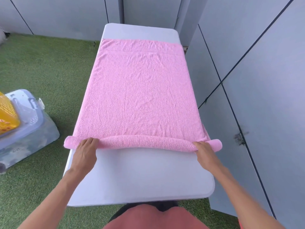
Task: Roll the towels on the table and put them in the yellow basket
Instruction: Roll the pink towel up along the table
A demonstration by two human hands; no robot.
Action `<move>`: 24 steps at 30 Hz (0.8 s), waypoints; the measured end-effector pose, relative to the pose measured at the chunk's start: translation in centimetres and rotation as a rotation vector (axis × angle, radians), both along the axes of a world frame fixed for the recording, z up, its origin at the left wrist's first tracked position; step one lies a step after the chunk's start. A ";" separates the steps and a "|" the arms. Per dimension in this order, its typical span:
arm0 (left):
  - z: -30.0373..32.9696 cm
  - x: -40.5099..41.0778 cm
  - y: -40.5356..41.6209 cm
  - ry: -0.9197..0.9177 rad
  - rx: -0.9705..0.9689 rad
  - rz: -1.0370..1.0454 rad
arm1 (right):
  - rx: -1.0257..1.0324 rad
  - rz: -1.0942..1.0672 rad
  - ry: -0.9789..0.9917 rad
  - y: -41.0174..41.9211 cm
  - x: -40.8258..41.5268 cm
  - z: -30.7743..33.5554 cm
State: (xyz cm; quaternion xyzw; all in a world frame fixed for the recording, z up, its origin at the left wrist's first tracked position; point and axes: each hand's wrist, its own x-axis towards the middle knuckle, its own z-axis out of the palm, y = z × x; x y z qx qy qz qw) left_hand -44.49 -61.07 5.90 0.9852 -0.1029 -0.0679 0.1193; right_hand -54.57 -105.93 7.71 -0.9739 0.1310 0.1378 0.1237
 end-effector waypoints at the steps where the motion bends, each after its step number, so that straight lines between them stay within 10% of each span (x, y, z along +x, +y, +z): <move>1: 0.1 -0.3 0.3 0.038 -0.016 0.004 | 0.040 0.025 0.091 -0.5 -0.3 0.6; 6: 1.4 1.3 0.6 0.342 -0.132 0.080 | 0.355 -0.166 0.067 -1.5 -0.6 2.5; 13: 1.5 0.2 -1.4 -0.165 0.012 0.107 | -0.144 -0.179 -0.390 1.9 -1.3 0.7; 24: -0.1 0.8 -2.2 -0.082 0.000 0.019 | 0.149 -0.062 -0.214 0.7 0.6 -0.8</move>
